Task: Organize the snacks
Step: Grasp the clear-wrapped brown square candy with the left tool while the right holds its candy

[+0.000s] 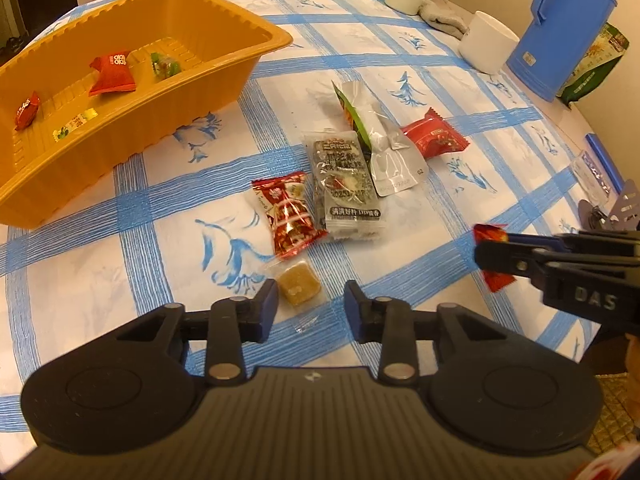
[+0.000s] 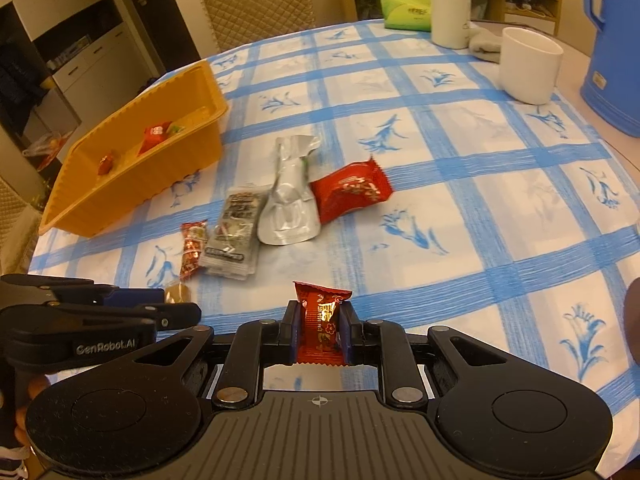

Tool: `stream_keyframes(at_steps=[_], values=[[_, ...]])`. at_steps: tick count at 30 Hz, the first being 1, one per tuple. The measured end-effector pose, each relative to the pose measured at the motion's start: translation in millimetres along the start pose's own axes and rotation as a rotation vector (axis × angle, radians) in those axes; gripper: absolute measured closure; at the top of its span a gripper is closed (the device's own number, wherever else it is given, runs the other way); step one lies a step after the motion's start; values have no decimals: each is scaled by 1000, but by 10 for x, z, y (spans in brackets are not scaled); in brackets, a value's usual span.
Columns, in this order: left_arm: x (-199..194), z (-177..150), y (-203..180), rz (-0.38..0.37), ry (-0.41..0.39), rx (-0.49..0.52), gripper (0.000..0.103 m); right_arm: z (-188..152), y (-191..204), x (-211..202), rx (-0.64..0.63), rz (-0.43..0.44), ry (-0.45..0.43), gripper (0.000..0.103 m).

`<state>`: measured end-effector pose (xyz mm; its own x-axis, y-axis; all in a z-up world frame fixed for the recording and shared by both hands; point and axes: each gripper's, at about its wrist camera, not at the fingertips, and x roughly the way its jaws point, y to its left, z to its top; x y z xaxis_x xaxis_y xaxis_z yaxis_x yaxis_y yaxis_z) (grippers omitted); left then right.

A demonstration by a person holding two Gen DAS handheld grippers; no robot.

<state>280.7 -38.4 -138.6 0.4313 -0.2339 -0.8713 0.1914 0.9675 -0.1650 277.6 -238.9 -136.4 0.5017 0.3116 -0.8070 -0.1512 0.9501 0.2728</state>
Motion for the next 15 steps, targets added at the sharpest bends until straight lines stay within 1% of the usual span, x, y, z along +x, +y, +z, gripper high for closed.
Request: stream_keyframes(at_steps=[4, 7, 11, 12, 15], values=[[24, 35, -15, 20, -6, 4, 73, -9, -60, -26, 9, -6, -2, 83], [35, 45, -22, 39, -9, 9, 78, -16, -82, -41, 9, -7, -5, 83], [32, 31, -26, 44, -12, 14, 81, -20, -87, -44, 8, -6, -5, 83], [30, 25, -25, 44, -12, 14, 84, -20, -87, -45, 8, -5, -5, 83], [14, 5, -18, 47, -12, 14, 84, -18, -75, -57, 0, 3, -4, 83]])
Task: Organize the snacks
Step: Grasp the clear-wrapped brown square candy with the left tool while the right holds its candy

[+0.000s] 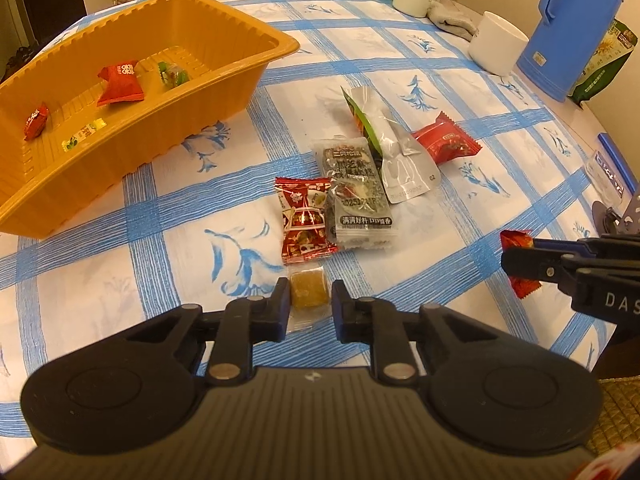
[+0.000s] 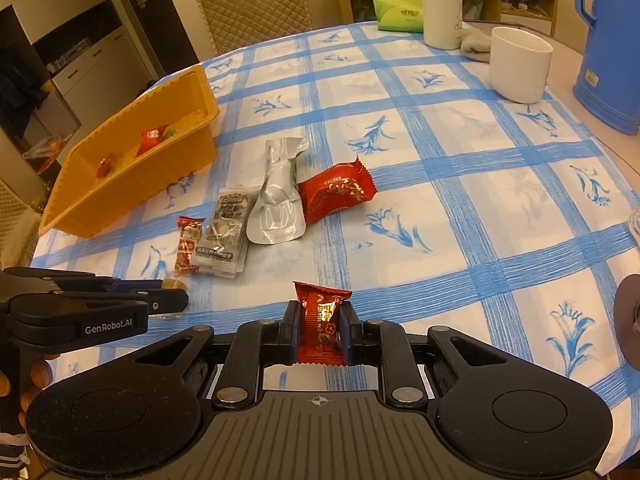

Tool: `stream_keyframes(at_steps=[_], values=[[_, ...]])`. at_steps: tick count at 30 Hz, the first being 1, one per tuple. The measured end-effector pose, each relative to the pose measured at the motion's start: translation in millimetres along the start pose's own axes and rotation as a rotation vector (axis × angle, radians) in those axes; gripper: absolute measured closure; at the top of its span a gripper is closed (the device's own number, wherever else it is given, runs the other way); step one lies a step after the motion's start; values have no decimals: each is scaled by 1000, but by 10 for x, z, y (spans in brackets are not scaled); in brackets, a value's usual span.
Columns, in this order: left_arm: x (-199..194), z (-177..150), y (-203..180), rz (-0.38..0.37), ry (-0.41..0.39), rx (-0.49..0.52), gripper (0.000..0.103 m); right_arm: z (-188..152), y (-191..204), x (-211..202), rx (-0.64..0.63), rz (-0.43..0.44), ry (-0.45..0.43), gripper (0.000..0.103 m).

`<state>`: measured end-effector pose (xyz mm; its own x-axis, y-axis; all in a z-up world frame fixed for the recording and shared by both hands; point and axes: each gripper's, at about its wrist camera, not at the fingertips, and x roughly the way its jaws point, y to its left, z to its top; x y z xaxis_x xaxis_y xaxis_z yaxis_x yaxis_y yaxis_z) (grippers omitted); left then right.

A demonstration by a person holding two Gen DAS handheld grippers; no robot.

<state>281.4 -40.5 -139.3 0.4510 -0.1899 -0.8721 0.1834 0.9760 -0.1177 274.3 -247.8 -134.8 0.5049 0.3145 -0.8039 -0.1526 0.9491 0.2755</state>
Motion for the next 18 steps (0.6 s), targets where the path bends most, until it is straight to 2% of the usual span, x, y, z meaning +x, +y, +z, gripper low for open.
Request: stream_keyframes(at_steps=[18], values=[[-278, -210, 181, 36, -19, -37, 84, -18, 215, -55, -65, 57, -3, 83]])
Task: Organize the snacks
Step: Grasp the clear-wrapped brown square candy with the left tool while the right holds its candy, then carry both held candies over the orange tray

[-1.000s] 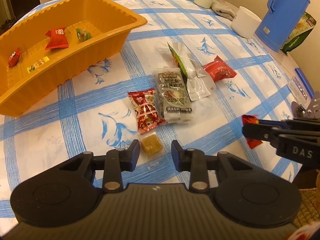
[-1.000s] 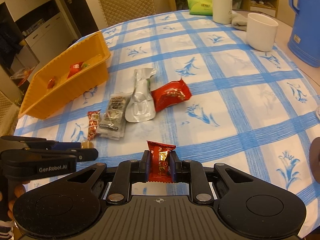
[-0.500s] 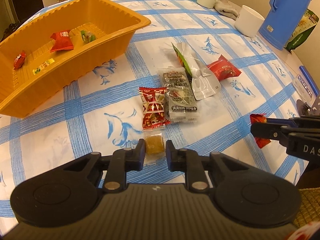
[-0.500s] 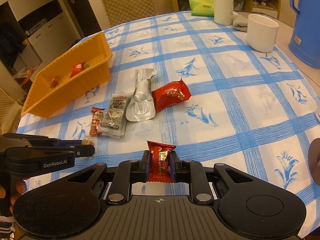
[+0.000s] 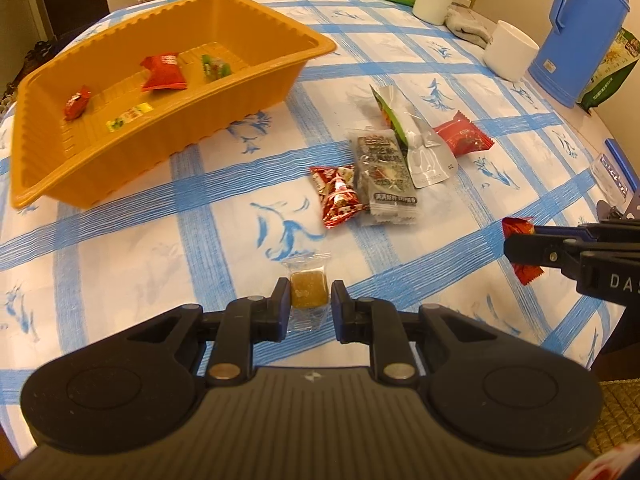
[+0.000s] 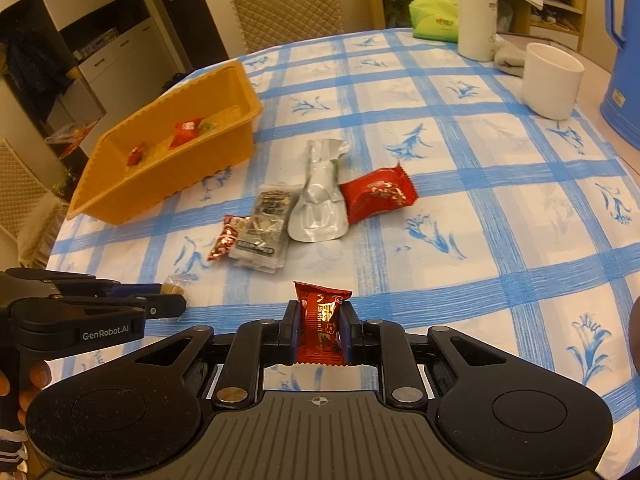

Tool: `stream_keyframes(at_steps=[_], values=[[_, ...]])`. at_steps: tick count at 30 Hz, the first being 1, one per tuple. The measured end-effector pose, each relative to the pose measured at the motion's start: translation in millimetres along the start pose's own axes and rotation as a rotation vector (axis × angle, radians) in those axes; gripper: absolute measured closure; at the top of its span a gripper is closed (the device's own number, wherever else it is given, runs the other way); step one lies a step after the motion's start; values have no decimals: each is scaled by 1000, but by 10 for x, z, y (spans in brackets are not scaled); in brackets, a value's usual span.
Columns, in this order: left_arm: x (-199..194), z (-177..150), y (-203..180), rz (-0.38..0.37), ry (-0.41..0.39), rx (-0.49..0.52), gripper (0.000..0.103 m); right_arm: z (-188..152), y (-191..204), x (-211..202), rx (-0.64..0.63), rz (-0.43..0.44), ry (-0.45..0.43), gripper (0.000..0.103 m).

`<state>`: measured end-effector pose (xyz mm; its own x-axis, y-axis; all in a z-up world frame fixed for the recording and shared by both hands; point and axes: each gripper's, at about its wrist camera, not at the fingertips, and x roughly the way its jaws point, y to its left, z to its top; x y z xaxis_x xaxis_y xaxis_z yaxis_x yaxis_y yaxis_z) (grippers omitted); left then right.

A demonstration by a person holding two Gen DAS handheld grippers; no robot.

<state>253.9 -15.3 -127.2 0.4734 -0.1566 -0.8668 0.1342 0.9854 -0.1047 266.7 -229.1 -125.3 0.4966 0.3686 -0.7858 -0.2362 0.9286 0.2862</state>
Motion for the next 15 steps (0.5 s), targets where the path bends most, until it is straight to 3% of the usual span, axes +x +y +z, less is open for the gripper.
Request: stream_keyframes(at_steps=[15], values=[[-604, -137, 287, 30, -98, -83, 84, 72, 373, 3, -90, 83, 2, 83]])
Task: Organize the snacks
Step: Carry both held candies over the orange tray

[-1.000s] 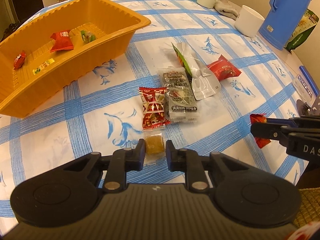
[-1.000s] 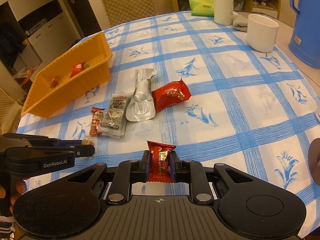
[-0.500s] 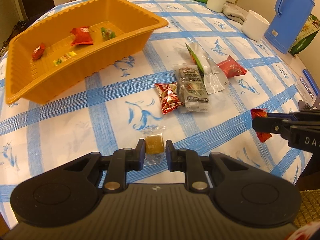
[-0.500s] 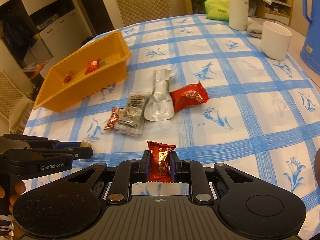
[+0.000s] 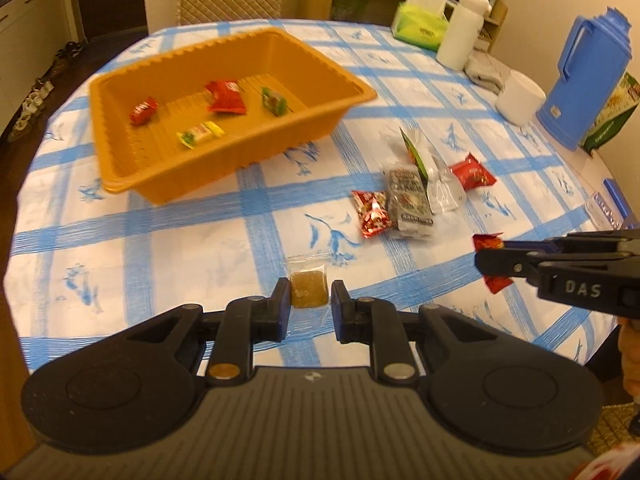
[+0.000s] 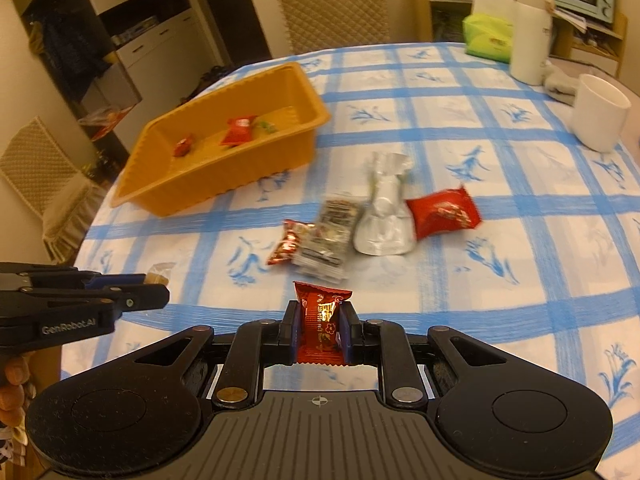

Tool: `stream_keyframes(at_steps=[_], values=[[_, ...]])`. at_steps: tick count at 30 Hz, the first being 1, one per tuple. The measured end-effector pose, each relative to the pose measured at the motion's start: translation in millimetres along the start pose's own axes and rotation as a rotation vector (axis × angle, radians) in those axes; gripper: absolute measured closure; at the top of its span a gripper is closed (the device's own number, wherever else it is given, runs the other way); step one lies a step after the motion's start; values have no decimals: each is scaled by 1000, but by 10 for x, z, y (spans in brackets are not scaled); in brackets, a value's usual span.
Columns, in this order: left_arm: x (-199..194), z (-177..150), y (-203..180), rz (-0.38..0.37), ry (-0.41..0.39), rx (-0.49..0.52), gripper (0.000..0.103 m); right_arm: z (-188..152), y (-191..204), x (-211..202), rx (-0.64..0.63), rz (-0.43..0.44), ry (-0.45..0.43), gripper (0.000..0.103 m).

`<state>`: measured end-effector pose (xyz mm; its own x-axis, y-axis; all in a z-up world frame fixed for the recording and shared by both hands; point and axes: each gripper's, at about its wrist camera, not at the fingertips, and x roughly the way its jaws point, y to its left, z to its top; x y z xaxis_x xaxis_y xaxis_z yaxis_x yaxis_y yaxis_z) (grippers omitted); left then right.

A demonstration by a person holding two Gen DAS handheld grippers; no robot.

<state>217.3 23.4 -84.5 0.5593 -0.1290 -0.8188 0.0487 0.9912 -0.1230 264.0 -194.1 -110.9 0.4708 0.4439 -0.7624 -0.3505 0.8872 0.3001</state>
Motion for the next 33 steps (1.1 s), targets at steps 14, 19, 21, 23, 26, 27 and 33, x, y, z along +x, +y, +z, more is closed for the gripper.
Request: stream_keyframes(at_steps=[14, 19, 21, 23, 26, 27, 33], values=[[-479, 304, 438, 54, -137, -56, 84, 390, 410, 121, -69, 97, -24, 83], [-498, 506, 610, 77, -175, -56, 84, 690, 507, 182, -80, 114, -63, 83], [-478, 597, 667, 86, -186, -54, 84, 834, 538, 209, -82, 118, -83, 83], [-466, 683, 715, 91, -197, -53, 84, 975, 565, 239, -82, 122, -100, 83], [-439, 804, 789, 97, -209, -52, 84, 1159, 609, 305, -85, 125, -118, 83], [-432, 840, 814, 98, -212, -51, 84, 1215, 624, 330, -86, 127, -121, 83], [-303, 1024, 938, 107, -212, -53, 84, 1489, 699, 496, -83, 139, -133, 83]])
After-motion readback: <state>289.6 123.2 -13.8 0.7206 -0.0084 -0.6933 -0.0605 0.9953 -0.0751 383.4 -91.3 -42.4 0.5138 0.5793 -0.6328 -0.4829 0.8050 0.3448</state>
